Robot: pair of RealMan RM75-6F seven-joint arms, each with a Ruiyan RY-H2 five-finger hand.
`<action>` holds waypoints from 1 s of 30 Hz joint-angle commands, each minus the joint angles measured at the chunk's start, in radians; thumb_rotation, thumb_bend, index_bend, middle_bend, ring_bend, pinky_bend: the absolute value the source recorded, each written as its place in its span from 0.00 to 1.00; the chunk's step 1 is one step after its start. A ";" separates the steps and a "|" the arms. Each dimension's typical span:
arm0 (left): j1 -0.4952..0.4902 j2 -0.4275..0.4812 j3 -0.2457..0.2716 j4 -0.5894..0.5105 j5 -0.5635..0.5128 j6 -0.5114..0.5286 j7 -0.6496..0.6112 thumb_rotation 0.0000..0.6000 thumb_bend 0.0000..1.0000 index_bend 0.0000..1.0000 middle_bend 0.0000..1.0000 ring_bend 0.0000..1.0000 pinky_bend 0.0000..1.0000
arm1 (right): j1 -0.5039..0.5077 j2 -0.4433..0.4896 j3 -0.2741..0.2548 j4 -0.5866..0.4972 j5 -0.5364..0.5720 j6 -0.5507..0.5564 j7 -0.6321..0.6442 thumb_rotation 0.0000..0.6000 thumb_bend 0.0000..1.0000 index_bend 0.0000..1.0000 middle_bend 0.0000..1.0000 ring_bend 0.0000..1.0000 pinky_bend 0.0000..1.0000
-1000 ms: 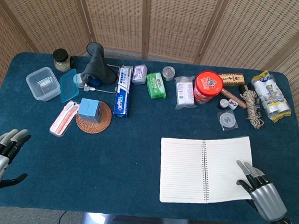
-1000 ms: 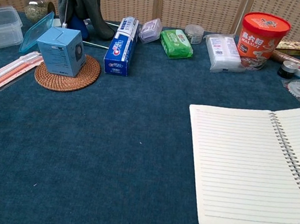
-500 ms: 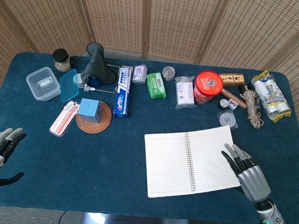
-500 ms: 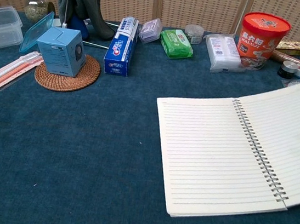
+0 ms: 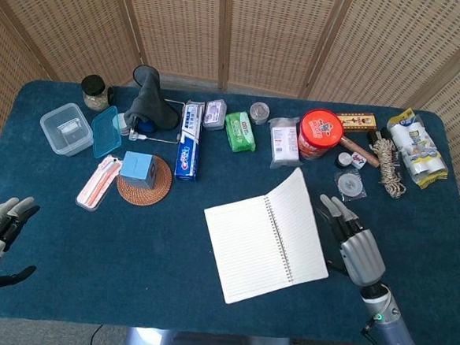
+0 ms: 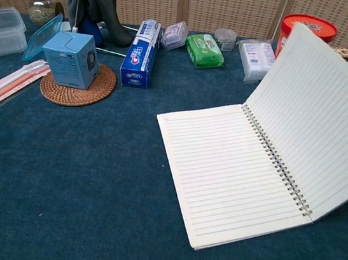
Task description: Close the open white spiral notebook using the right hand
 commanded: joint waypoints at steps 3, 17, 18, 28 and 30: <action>0.003 0.002 0.001 0.001 -0.001 0.003 0.000 1.00 0.04 0.02 0.00 0.00 0.10 | 0.063 0.008 0.017 -0.104 -0.020 -0.069 -0.012 1.00 0.18 0.00 0.00 0.00 0.25; 0.000 0.001 -0.002 0.008 -0.013 -0.005 -0.007 1.00 0.05 0.02 0.00 0.00 0.11 | 0.145 0.003 -0.068 -0.229 -0.137 -0.220 -0.121 1.00 0.18 0.00 0.00 0.04 0.25; 0.000 0.001 -0.003 0.008 -0.014 -0.005 -0.009 1.00 0.05 0.02 0.00 0.00 0.11 | 0.149 0.004 -0.071 -0.232 -0.140 -0.231 -0.131 1.00 0.18 0.00 0.00 0.04 0.25; 0.000 -0.009 -0.006 0.026 -0.021 -0.003 -0.034 1.00 0.04 0.02 0.00 0.00 0.11 | 0.151 0.038 -0.065 -0.221 -0.094 -0.292 -0.179 1.00 0.18 0.00 0.00 0.07 0.26; -0.003 -0.014 -0.006 0.028 -0.019 -0.007 -0.037 1.00 0.04 0.02 0.00 0.00 0.11 | 0.170 0.033 -0.056 -0.211 -0.089 -0.326 -0.198 1.00 0.18 0.00 0.00 0.07 0.26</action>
